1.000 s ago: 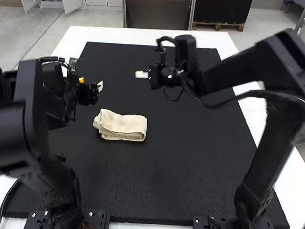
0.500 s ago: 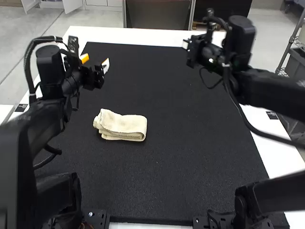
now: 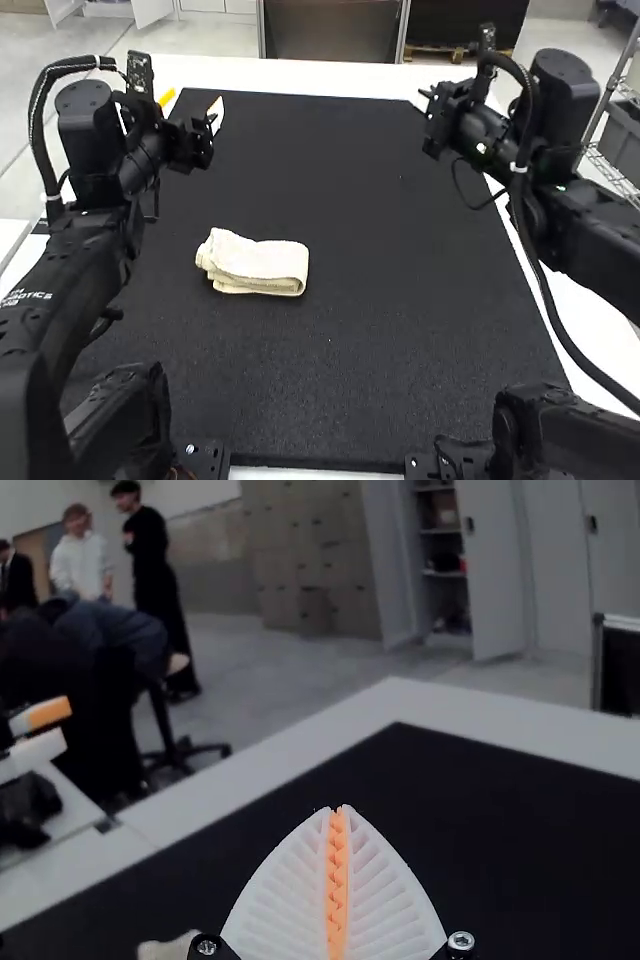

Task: Fold the towel.

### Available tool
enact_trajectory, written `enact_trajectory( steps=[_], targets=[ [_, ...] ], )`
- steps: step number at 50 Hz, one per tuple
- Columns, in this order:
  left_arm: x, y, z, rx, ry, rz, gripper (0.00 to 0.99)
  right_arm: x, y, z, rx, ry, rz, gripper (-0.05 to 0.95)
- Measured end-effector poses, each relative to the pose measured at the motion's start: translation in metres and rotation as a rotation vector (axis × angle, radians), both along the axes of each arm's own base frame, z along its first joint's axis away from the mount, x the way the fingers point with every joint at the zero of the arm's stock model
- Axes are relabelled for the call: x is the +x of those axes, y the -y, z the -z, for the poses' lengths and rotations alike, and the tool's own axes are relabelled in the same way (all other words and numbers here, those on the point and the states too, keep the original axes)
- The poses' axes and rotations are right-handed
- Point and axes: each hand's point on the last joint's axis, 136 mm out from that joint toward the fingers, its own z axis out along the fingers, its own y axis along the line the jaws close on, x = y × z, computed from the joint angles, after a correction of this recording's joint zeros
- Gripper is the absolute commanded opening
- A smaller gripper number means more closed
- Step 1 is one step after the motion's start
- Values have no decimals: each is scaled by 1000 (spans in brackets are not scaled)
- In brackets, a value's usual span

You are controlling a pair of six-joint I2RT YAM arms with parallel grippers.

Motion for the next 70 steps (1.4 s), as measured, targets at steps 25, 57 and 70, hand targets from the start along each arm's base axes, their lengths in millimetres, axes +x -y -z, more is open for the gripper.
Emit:
enact_trajectory(
  steps=[25, 57, 70],
  targets=[
    [-38, 21, -31, 16, 144, 32, 959, -29, 44, -25, -5, 115, 151, -20],
    [-69, 24, -70, -12, 294, 29, 959, -89, 70, -70, 84, 315, 230, -20],
    [-86, 29, -75, -42, 305, 48, 959, -120, 78, -78, 128, 362, 229, -20]
  ],
)
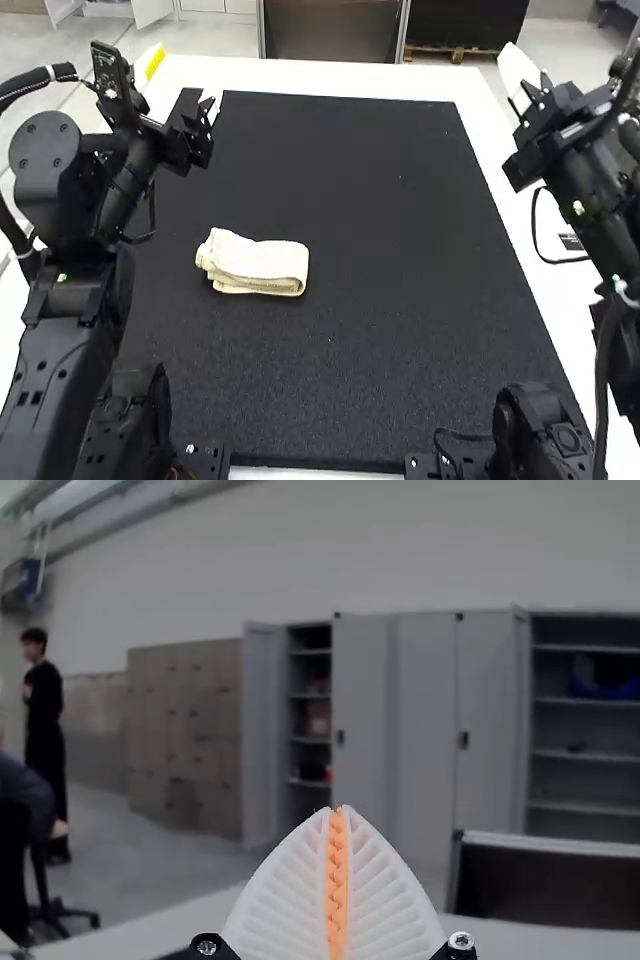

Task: Fold the towel.

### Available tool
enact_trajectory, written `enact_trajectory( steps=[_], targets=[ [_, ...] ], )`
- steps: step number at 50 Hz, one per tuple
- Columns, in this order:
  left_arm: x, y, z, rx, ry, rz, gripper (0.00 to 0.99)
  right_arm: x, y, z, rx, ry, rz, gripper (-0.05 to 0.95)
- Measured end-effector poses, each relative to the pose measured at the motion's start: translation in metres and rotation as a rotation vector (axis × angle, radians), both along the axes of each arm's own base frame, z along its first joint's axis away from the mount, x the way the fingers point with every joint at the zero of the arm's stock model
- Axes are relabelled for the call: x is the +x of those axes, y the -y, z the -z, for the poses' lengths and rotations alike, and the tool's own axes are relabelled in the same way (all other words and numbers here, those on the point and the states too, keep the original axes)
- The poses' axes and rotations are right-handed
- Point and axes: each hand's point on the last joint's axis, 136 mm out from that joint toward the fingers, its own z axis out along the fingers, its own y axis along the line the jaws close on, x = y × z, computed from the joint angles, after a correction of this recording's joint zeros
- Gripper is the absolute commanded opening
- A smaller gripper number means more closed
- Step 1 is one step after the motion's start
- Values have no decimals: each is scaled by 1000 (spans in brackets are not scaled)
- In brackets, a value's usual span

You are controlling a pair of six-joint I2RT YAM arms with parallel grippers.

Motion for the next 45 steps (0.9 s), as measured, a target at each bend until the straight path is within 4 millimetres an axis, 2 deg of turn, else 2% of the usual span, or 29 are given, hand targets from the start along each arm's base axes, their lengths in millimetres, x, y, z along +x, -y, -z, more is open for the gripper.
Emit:
enact_trajectory(
  steps=[8, 23, 34, 41, 44, 45],
  targets=[
    [-13, 2, -9, -11, 41, 8, 959, -9, 2, 0, 12, 16, -4, -20],
    [-37, 5, -12, -37, 62, 23, 959, -17, 4, 0, 31, 19, -14, -20],
    [-52, 8, -9, -42, 66, 29, 956, -15, 3, 19, 25, -17, -14, -16],
    [-56, 8, -6, 22, 79, -2, 957, -10, 7, 32, 7, -61, 18, 161],
    [-55, 8, -3, 59, 79, -19, 957, -5, 7, 41, -4, -91, 26, 356],
    [-54, 8, -2, 73, 82, -26, 957, -3, 6, 45, -10, -99, 28, 508]
  ],
)
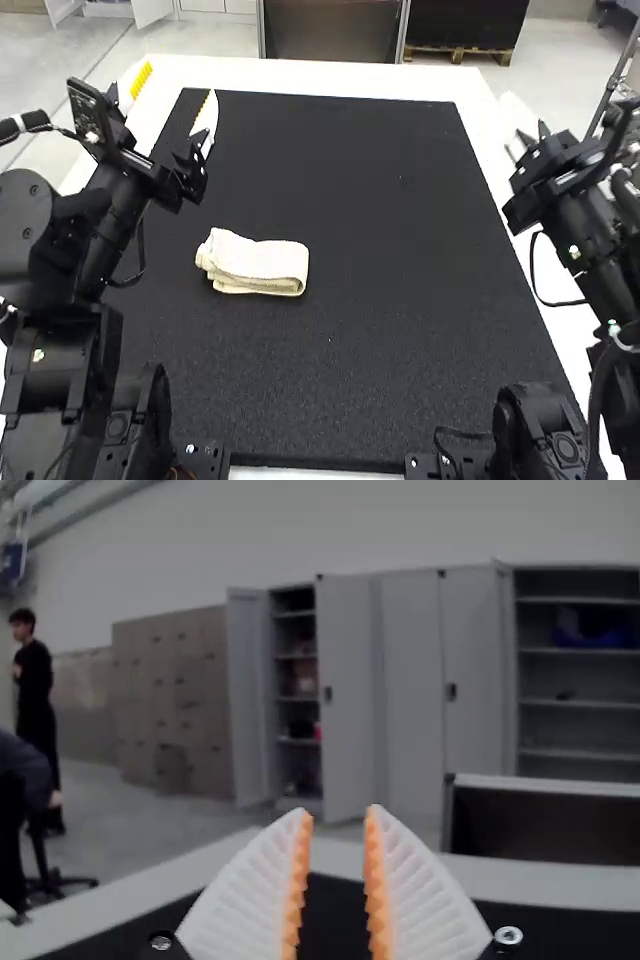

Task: Fold the towel.

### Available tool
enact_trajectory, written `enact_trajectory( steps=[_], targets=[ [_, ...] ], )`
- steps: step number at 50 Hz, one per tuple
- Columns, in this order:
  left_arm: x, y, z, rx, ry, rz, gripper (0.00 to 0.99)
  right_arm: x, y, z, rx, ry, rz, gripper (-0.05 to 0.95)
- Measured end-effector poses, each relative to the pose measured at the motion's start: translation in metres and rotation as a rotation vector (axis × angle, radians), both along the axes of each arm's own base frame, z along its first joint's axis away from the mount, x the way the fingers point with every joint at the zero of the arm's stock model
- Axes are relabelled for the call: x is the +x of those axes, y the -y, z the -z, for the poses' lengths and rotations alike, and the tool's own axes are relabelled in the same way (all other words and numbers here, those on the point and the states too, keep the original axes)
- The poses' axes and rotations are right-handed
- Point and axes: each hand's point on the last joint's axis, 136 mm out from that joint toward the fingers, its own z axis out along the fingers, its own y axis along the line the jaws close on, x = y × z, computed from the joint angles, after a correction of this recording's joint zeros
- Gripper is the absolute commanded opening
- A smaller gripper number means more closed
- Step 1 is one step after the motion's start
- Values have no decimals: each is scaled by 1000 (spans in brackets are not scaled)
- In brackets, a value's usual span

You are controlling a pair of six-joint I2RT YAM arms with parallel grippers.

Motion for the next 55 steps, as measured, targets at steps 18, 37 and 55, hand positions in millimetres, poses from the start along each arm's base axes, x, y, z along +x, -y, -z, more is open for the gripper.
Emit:
enact_trajectory(
  steps=[18, 37, 55],
  targets=[
    [12, -2, 19, 93, 112, -44, 959, 25, 6, 35, -148, 13, 114, 918],
    [37, -10, 70, 22, 16, -44, 959, 49, 16, 60, -121, 113, 213, 918],
    [63, -34, 128, -28, -178, -159, 961, 84, 46, 140, -125, -98, 401, 918]
  ],
)
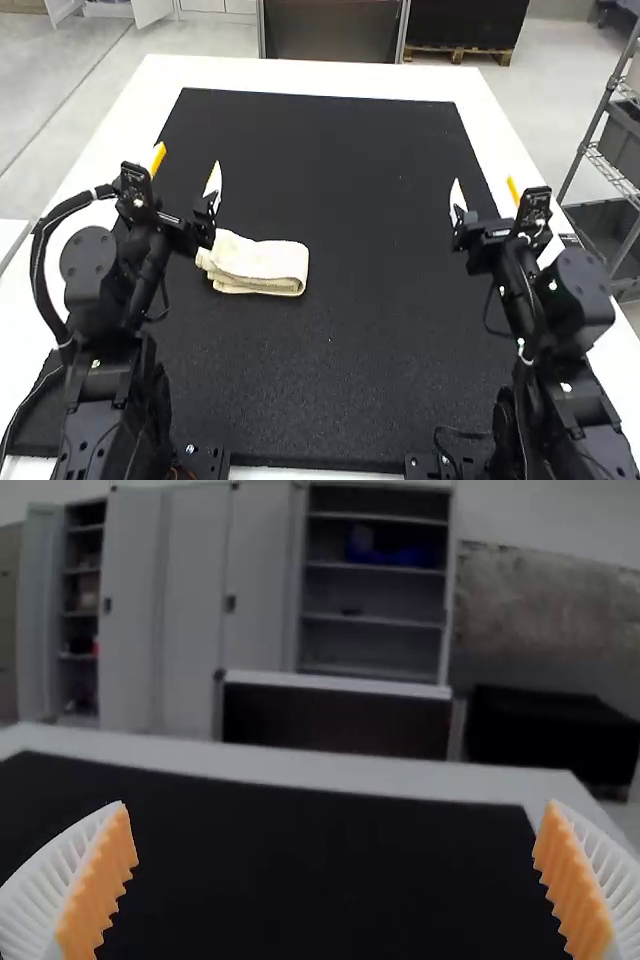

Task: Fold the towel.

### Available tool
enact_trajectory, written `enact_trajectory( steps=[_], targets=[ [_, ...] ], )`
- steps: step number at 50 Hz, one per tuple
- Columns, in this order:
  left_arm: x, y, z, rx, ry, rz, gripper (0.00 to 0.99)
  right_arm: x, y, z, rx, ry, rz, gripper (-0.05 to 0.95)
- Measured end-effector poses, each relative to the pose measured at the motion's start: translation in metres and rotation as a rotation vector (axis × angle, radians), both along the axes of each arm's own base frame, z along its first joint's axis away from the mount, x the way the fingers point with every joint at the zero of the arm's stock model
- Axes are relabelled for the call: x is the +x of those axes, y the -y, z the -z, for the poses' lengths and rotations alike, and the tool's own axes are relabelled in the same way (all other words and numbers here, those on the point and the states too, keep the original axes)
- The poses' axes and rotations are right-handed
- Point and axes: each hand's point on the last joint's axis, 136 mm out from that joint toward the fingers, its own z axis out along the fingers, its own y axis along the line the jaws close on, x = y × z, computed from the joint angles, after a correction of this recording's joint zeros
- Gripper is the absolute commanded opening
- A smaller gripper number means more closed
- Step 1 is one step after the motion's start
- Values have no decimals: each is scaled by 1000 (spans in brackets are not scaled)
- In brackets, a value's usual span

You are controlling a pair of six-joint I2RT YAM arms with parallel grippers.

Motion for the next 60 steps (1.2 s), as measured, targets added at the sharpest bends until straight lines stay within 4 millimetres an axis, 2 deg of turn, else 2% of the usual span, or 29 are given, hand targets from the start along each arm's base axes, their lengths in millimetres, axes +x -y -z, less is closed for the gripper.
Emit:
enact_trajectory(
  steps=[4, 11, 16, 37, 46, 50, 53, 57, 60],
  targets=[
    [5, -5, 17, 20, -66, -33, 961, 4, 2, 21, -11, -84, 16, 918],
    [8, -9, 31, 73, -116, -66, 964, 6, 4, 56, -27, -228, 27, 918],
    [9, -11, 41, 103, -150, -80, 966, 5, 4, 69, -16, -284, 26, 918],
    [11, -31, 59, 183, -222, -193, 962, 5, 5, 71, -7, -294, 28, 918],
    [11, -32, 67, 190, -251, -196, 969, 6, 6, 72, -6, -296, 35, 918],
    [11, -32, 65, 194, -242, -198, 970, 6, 8, 72, -6, -296, 42, 918],
    [11, -35, 55, 187, -204, -219, 964, 6, 9, 72, -5, -296, 49, 918],
    [10, -45, 37, 111, -144, -272, 962, 6, 12, 72, -3, -296, 59, 918],
    [9, -52, 35, 41, -141, -298, 964, 6, 13, 72, -2, -296, 64, 918]
  ],
)
